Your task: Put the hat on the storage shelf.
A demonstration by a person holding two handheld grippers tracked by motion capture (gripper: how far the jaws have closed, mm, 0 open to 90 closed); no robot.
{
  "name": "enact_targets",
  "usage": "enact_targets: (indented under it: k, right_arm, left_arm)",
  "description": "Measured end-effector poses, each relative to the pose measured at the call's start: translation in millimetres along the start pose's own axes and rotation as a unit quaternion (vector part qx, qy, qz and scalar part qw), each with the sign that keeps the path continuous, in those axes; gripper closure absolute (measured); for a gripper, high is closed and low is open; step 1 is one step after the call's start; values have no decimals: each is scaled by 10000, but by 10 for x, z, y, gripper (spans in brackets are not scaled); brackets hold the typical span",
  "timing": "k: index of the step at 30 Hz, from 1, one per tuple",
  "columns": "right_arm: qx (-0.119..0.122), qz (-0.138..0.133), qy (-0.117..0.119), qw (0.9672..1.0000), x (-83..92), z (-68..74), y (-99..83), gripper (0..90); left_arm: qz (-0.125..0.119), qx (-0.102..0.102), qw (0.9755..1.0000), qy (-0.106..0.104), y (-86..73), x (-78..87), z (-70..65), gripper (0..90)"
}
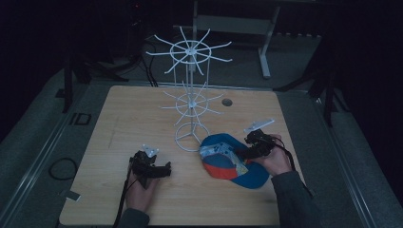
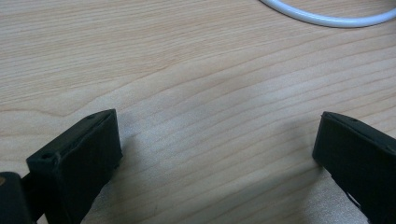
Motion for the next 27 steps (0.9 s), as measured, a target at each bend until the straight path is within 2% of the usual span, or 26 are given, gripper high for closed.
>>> enact_targets:
  k: [19, 27]
  right_arm:
    - [84, 69, 45, 9999, -124, -8, 135, 270]
    - [204, 256, 93, 9994, -225, -3, 191, 233]
  left_arm:
    - [-20, 23, 10000, -1, 0, -3, -3, 14]
    - [-10, 22, 10000, -5, 0, -2, -3, 14]
Point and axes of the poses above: each handheld gripper's, and its own axes: x roughly backward along the jaws, y roughly out of its top, z roughly to its left, the point moved 2 cm from there along -x, roughly forward along the jaws, and after that the axes turned 9 degrees about x, right-handed, at the moved point
